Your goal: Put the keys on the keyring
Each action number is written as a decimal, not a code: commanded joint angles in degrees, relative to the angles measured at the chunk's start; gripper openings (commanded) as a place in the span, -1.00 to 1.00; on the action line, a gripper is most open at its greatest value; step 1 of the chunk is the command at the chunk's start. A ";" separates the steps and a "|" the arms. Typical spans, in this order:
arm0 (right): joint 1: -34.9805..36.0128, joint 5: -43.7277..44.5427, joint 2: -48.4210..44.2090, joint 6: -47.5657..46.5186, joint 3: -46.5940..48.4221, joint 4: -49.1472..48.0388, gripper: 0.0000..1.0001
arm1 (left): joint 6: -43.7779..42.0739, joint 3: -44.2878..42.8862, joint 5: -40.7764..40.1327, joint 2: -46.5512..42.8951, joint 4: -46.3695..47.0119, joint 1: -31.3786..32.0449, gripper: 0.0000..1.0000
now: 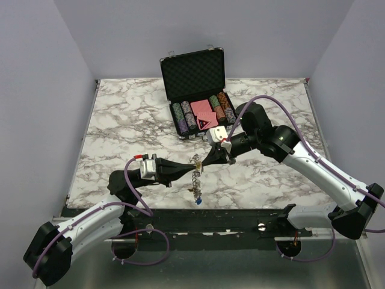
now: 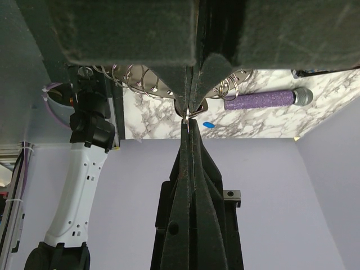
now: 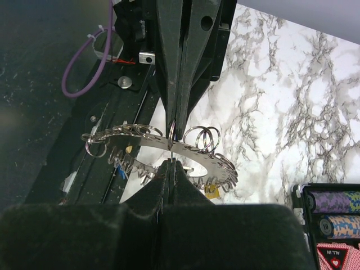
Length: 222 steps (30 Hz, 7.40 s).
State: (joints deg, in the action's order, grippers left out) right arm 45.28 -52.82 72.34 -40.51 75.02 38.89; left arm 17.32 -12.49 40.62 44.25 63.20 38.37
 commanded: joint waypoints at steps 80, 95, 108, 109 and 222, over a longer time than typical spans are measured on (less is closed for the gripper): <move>1.30 2.37 0.26 3.77 0.39 -2.42 -0.99 | -2.82 -0.34 -2.04 -3.56 -1.76 -0.40 -1.00; 1.30 -0.53 0.52 3.33 0.56 -1.63 -0.99 | -2.56 -0.25 -2.04 -3.03 -1.06 -0.49 -1.00; 1.22 -0.88 0.44 3.07 0.74 -0.93 -0.99 | -2.82 -0.08 -2.48 -3.38 -1.32 -0.40 -1.00; 1.22 -0.80 0.44 3.07 0.74 -0.93 -0.99 | -2.91 0.01 -2.48 -3.47 -1.50 -0.40 -1.00; 2.27 0.61 0.70 4.74 -1.37 -6.02 -0.99 | 2.45 0.19 0.07 -1.89 4.30 -0.93 -1.00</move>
State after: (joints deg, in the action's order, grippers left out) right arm 46.92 -51.46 73.23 -33.95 74.87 34.24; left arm 17.78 -12.27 39.59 42.98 61.89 37.82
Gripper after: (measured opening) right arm 0.005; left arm 0.006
